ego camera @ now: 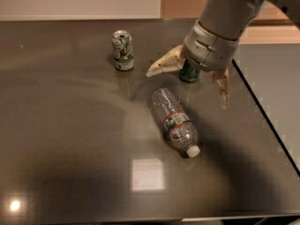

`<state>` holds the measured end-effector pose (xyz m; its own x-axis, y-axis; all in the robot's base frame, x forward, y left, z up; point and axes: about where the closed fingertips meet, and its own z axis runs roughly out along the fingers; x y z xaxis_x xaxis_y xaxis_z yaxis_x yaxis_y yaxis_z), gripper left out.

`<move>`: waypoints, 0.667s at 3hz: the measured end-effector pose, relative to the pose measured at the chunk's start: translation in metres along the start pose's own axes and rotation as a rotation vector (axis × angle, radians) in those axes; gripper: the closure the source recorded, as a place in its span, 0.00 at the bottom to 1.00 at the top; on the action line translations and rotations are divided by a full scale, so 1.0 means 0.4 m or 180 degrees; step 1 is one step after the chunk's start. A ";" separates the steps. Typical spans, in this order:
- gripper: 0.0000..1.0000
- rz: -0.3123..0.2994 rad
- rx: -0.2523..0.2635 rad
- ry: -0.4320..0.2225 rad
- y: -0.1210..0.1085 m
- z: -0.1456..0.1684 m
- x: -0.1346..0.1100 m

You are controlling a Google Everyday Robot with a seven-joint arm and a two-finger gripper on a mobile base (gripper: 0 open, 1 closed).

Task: Place water bottle upright

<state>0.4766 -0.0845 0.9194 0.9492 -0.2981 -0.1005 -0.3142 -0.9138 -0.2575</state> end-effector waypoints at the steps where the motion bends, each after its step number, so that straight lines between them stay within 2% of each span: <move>1: 0.00 -0.0635 -0.0005 -0.0060 -0.002 0.032 -0.015; 2: 0.00 -0.1216 -0.0041 -0.0050 0.003 0.069 -0.038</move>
Offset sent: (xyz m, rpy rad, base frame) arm -0.0390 0.0072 -0.0503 -0.0354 -0.1266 0.7223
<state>0.4614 -0.0736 0.8939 0.9975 0.0688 -0.0143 0.0625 -0.9617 -0.2671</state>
